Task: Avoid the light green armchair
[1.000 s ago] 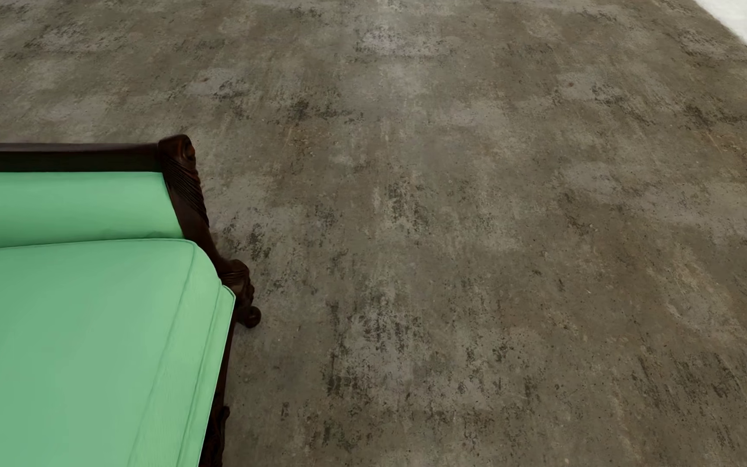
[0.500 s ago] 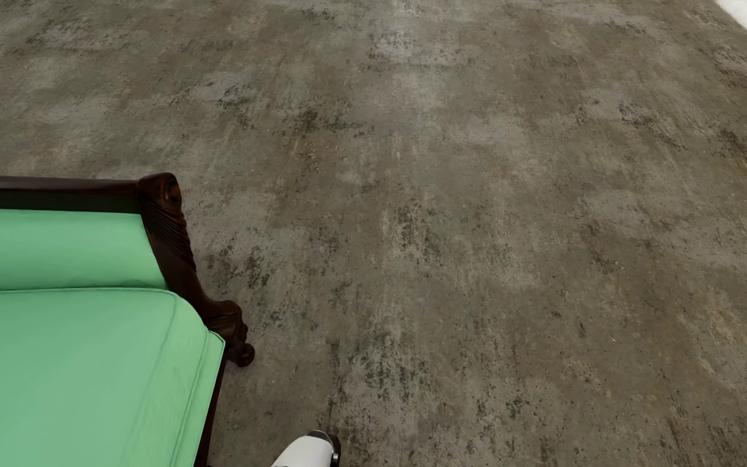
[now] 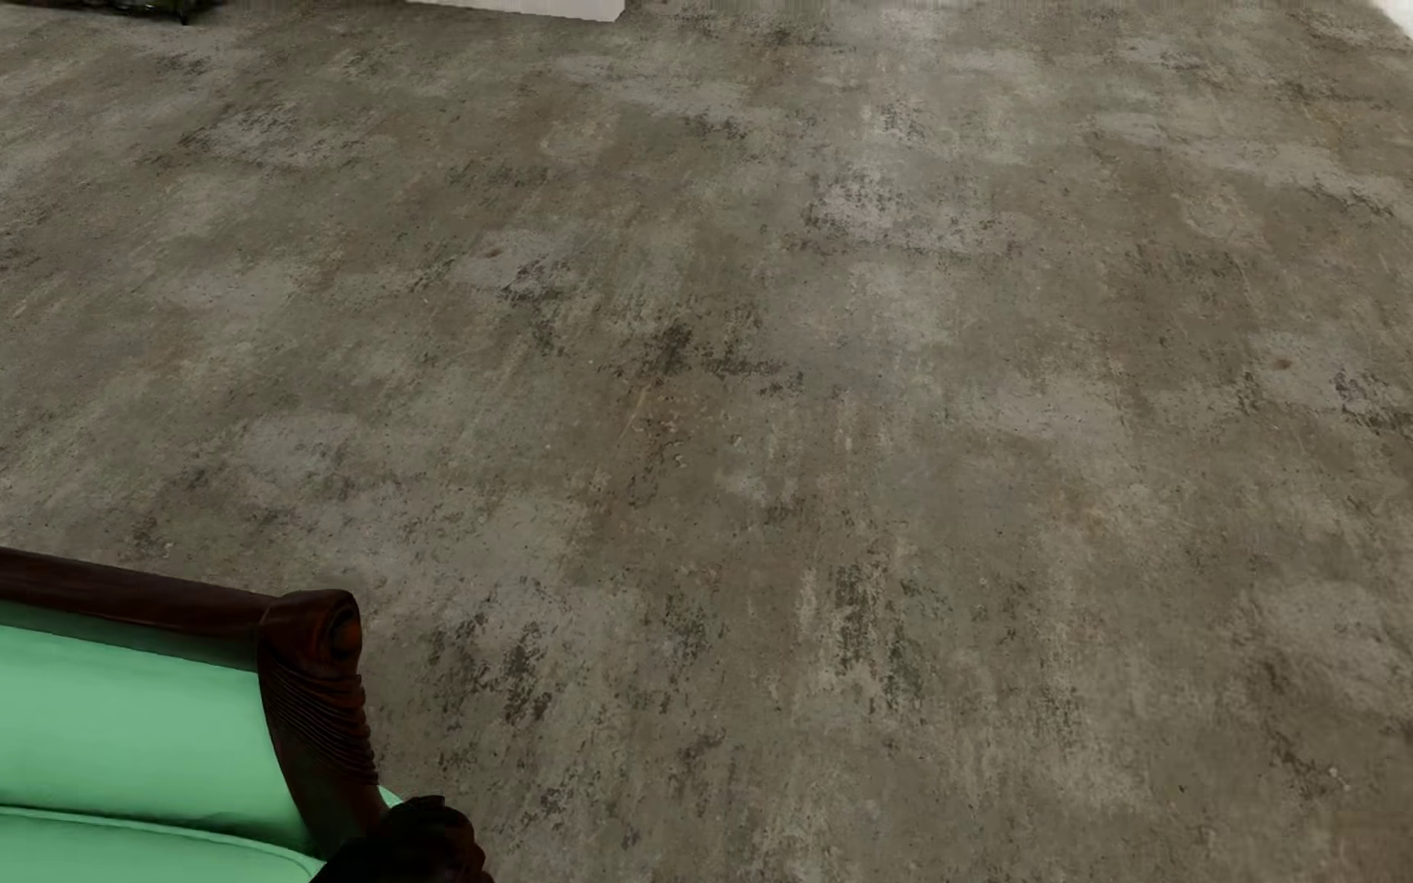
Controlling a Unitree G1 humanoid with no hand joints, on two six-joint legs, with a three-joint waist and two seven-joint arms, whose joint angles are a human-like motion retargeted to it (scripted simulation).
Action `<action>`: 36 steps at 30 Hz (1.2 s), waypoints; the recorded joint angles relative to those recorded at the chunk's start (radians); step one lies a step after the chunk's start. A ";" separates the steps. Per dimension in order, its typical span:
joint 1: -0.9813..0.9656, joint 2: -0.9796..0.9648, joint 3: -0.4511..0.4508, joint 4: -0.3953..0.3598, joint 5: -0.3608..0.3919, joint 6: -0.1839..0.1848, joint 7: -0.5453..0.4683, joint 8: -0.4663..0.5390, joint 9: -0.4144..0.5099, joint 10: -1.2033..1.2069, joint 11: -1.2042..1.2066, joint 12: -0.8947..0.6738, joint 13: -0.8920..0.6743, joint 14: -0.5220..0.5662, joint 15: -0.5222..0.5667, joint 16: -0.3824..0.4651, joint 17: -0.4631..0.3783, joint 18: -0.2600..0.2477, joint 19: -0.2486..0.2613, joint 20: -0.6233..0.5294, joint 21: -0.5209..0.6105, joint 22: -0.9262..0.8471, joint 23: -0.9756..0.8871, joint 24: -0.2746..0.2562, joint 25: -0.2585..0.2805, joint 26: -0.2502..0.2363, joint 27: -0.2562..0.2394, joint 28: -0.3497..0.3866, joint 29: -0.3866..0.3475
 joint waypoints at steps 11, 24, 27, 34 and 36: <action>0.266 -0.027 -0.111 0.090 0.078 0.039 0.000 0.000 -0.008 0.014 -0.665 0.068 0.049 -0.092 -0.243 -0.008 0.022 0.000 0.000 -0.093 0.008 0.350 0.036 0.000 0.000 0.000 0.000 0.000 0.000; -0.422 0.296 0.163 0.179 0.097 0.029 0.000 0.000 0.009 0.913 -0.699 0.135 0.034 -0.089 -0.333 -0.023 -0.035 0.000 0.000 -0.028 0.141 0.322 0.142 0.000 0.000 0.000 0.000 0.000 0.000; -0.466 0.362 0.179 0.189 0.092 -0.003 0.000 0.000 0.013 0.866 -0.698 0.119 0.010 -0.058 -0.386 -0.033 -0.077 0.000 0.000 -0.028 0.077 0.277 0.153 0.000 0.000 0.000 0.000 0.000 0.000; -0.361 0.487 0.183 0.208 0.129 -0.038 0.000 0.000 -0.009 -0.051 -0.692 0.092 -0.066 0.084 -0.526 -0.010 -0.089 0.000 0.000 -0.056 -0.005 0.366 0.123 0.000 0.000 0.000 0.000 0.000 0.000; -0.338 0.518 0.184 0.207 0.113 -0.055 0.000 0.000 -0.017 -0.043 -0.683 0.092 -0.066 0.133 -0.488 -0.002 -0.063 0.000 0.000 -0.076 -0.021 0.437 0.086 0.000 0.000 0.000 0.000 0.000 0.000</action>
